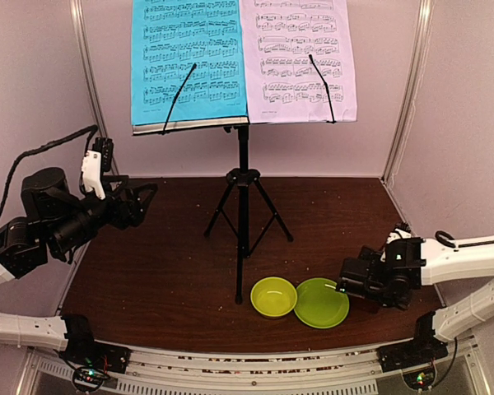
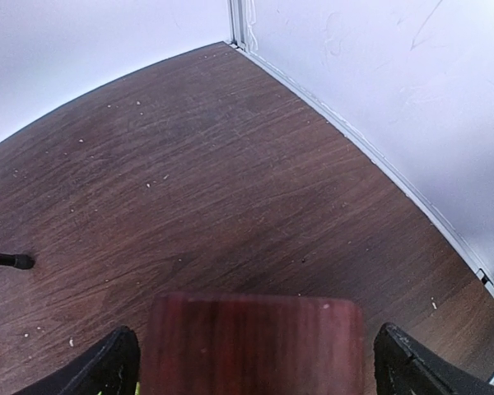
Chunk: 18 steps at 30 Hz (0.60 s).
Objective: Set up the instrument practice props
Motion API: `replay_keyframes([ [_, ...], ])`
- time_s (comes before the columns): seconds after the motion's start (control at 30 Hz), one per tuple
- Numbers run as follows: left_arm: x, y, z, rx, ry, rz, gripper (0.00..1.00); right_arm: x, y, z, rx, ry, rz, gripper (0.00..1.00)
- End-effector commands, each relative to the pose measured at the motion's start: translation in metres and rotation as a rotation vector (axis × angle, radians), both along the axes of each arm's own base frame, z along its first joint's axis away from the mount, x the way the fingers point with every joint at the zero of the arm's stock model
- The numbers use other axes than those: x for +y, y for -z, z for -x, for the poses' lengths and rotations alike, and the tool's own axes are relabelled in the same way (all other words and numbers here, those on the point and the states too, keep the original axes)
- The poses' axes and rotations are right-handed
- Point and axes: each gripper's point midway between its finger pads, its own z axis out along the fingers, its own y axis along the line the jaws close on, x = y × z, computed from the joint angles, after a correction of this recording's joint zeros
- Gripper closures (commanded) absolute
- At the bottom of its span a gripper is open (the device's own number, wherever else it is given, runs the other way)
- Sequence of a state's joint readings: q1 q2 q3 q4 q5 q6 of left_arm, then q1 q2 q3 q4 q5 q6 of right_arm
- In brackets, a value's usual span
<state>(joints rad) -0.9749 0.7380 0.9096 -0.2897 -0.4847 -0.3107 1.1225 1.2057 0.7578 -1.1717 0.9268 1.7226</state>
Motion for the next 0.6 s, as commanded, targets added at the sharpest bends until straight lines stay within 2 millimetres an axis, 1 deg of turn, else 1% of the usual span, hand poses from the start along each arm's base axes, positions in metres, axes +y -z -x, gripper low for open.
replay_keyframes([
  [0.0,-0.001,-0.017,0.0,-0.035,0.012,0.025,0.16,-0.003,0.003,-0.005,-0.027,0.004,0.023,0.0],
  [0.2,-0.002,-0.017,0.0,-0.037,0.014,0.027,0.16,-0.006,0.021,-0.008,-0.01,0.019,0.045,0.0],
  [0.33,-0.004,-0.016,-0.001,-0.034,0.018,0.02,0.16,-0.008,0.028,-0.012,-0.007,0.034,0.062,0.01],
  [0.43,-0.005,-0.016,-0.001,-0.034,0.021,0.017,0.16,-0.008,0.03,-0.014,-0.01,0.038,0.067,0.04],
  [0.57,-0.006,-0.014,-0.002,-0.031,0.019,0.013,0.16,-0.006,0.032,-0.017,-0.013,0.034,0.057,0.12],
])
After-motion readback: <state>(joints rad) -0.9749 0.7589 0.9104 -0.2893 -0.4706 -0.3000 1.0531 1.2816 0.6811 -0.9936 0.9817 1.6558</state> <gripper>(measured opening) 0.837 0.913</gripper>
